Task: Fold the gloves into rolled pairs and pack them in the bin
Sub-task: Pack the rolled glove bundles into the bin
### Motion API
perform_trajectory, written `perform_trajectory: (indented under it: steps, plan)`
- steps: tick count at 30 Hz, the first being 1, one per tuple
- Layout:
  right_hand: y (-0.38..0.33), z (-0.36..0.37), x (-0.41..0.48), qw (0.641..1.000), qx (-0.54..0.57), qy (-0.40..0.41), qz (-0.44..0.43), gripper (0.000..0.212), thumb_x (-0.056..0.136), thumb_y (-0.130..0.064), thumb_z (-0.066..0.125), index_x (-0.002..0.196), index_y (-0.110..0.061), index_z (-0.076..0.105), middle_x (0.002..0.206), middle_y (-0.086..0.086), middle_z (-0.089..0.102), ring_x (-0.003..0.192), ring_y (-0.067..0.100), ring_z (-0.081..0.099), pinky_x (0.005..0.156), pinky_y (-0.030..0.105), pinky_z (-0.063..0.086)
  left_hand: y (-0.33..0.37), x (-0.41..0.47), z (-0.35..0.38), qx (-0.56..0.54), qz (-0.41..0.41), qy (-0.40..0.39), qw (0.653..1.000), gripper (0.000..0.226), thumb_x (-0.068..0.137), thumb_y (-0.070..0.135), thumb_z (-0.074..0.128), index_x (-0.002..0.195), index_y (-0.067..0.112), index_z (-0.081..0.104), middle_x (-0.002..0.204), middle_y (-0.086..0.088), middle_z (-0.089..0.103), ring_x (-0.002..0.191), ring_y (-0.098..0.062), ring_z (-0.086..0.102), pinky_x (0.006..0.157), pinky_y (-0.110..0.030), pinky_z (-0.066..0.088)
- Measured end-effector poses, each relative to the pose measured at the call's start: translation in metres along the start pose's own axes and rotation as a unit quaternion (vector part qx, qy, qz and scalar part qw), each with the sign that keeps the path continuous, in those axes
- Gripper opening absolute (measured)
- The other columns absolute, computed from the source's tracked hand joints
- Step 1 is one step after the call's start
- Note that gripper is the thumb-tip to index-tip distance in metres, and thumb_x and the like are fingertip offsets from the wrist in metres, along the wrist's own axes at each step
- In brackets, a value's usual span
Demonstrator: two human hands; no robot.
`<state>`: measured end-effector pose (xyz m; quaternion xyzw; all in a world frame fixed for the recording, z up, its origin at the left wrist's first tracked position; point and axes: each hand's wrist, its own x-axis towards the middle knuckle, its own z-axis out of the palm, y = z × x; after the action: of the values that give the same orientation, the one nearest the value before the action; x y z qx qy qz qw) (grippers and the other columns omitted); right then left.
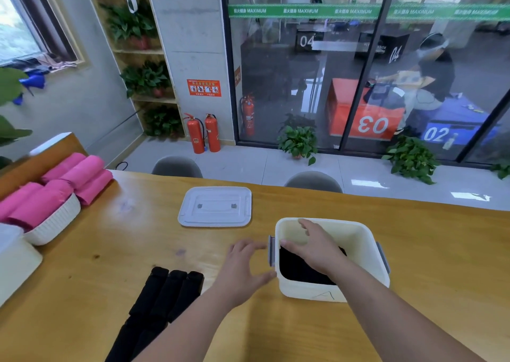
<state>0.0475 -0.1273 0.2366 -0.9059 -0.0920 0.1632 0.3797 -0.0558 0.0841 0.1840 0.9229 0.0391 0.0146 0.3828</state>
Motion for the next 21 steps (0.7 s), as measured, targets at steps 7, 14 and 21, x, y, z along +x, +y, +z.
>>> perform_trajectory:
  steps: [7,14,21]
  plan:
    - [-0.038,0.04,-0.016,0.995,0.031,-0.039,-0.084,0.099,0.082,-0.068,0.078,0.162,-0.032,0.033,0.165,-0.01,0.035,0.15,0.012,0.037,0.118,0.036,0.036,-0.032,-0.035,-0.016,0.004,-0.043,0.031,0.999,0.065,0.084,0.062,0.077,0.141,0.043,0.053,0.139,0.028,0.04,0.137,-0.003,0.031,0.115,-0.028,0.036]
    - [-0.058,0.097,-0.026,0.988,-0.007,-0.102,-0.112,0.101,0.077,-0.073,0.077,0.161,-0.036,0.035,0.163,-0.013,0.037,0.147,0.009,0.04,0.119,0.038,0.039,-0.076,-0.08,-0.028,0.022,-0.117,0.045,0.992,0.068,0.085,0.062,0.076,0.145,0.04,0.051,0.141,0.023,0.04,0.138,-0.007,0.029,0.116,-0.027,0.034]
    - [-0.062,0.145,-0.032,0.976,-0.076,-0.17,-0.113,0.103,0.077,-0.077,0.073,0.162,-0.036,0.033,0.164,-0.012,0.037,0.147,0.012,0.04,0.117,0.04,0.042,-0.109,-0.115,-0.04,0.022,-0.199,0.05,0.978,0.073,0.086,0.062,0.076,0.15,0.039,0.048,0.147,0.018,0.04,0.143,-0.009,0.026,0.115,-0.029,0.035]
